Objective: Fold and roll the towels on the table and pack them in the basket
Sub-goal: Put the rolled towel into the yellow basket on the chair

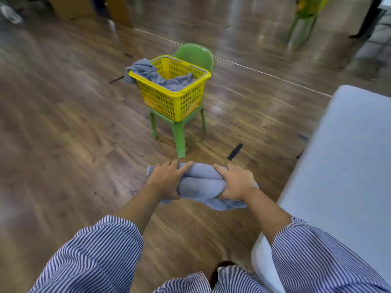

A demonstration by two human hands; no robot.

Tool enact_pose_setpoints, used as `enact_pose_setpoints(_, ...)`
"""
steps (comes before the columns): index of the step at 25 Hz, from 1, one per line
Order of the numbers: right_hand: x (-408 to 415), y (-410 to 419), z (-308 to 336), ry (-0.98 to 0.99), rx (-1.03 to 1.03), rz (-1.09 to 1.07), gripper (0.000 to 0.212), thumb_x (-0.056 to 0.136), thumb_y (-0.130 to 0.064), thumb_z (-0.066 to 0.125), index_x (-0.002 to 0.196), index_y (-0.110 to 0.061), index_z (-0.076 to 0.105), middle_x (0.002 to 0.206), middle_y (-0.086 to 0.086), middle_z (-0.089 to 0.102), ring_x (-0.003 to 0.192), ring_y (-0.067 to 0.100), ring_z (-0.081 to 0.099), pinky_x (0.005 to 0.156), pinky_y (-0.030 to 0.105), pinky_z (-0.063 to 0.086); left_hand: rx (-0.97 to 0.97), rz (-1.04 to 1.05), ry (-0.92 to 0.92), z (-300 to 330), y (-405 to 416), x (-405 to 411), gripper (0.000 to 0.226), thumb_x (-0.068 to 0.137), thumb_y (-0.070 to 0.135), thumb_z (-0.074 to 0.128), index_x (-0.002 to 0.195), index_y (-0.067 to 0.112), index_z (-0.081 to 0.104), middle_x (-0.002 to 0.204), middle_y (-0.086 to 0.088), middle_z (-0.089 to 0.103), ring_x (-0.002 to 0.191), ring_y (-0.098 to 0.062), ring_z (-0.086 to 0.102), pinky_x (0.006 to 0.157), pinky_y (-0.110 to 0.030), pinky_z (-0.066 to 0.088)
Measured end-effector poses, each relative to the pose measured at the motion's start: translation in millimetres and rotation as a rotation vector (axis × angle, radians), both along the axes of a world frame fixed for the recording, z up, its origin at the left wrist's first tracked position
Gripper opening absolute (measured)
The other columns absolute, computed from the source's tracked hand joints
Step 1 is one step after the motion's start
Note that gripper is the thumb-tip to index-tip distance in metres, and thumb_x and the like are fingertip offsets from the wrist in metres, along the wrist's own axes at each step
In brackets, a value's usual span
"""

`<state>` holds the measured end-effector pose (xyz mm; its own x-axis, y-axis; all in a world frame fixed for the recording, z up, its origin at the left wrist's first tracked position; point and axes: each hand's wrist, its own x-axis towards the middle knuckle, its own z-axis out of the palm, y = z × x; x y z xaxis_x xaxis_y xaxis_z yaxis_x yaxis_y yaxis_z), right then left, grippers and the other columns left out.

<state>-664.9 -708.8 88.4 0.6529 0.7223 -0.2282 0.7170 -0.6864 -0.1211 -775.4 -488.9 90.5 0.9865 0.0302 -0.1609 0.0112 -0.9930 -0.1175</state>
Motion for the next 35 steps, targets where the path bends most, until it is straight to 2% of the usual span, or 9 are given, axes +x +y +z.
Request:
enact_pose_setpoints(7,45.4,106.6,-11.4,-0.021,-0.024,0.104,0.098,0.064,-0.066,0.060,0.144,-0.037,0.013,0.123,0.003,0.046,0.113,0.025,0.046,0.082,0.036,0.040,-0.023,0.094,0.023,-12.3,94.5,24.0,0.106,0.070,0.057,0.067,0.152,0.031,0.003,0.129,-0.009,0.043,0.113,-0.029,0.047,0.078,-0.040,0.044)
enact_pose_setpoints(11,118.7,182.4,-15.0,-0.031,0.007,0.148,0.099,0.061,-0.065,0.062,0.144,-0.036,0.017,0.119,0.002,0.046,0.110,0.026,0.048,0.076,0.034,0.040,-0.026,0.142,0.018,-10.5,164.1,85.9,0.108,0.070,0.058,0.067,0.151,0.031,0.002,0.128,-0.008,0.042,0.112,-0.030,0.047,0.082,-0.041,0.045)
enact_pose_setpoints(19,255.3,330.4,-5.5,-0.087,0.022,0.207,0.103,0.057,-0.066,0.060,0.146,-0.034,0.018,0.118,0.006,0.048,0.109,0.030,0.048,0.083,0.039,0.042,-0.016,0.196,-0.035,10.0,300.6,206.8,0.105,0.070,0.057,0.066,0.151,0.032,0.005,0.126,-0.011,0.044,0.108,-0.034,0.050,0.079,-0.045,0.046)
enact_pose_setpoints(24,308.1,405.0,-25.3,-0.069,0.048,0.159,0.102,0.055,-0.070,0.058,0.144,-0.035,0.022,0.117,0.004,0.050,0.109,0.030,0.050,0.084,0.041,0.044,-0.016,0.117,-0.047,-5.3,388.4,270.2,0.107,0.060,0.058,0.070,0.142,0.034,0.005,0.114,-0.012,0.052,0.095,-0.035,0.056,0.068,-0.045,0.045)
enact_pose_setpoints(28,350.1,470.1,-29.8,-0.077,0.085,0.059,0.101,0.055,-0.072,0.055,0.144,-0.035,0.023,0.119,0.005,0.051,0.109,0.032,0.051,0.083,0.043,0.046,0.053,-0.005,-0.071,-2.5,468.2,333.9,0.114,0.035,0.061,0.076,0.137,0.028,0.037,0.089,-0.007,0.058,0.067,-0.029,0.058,0.047,-0.038,0.046)
enact_pose_setpoints(30,365.0,493.2,-25.7,-0.089,0.105,0.001,0.100,0.056,-0.074,0.050,0.144,-0.034,0.024,0.119,0.007,0.052,0.107,0.034,0.053,0.082,0.044,0.047,0.043,-0.076,-0.095,3.1,499.0,364.1,0.113,0.033,0.067,0.074,0.134,0.027,0.044,0.086,-0.006,0.059,0.064,-0.028,0.058,0.044,-0.036,0.044)
enact_pose_setpoints(35,399.8,522.3,-24.8,-0.088,0.076,-0.138,0.101,0.055,-0.077,0.042,0.144,-0.033,0.023,0.123,0.007,0.051,0.111,0.034,0.052,0.083,0.046,0.046,0.020,-0.202,-0.055,2.2,542.7,437.6,0.109,0.042,0.068,0.072,0.137,0.024,0.042,0.092,-0.008,0.061,0.070,-0.030,0.059,0.047,-0.037,0.046)
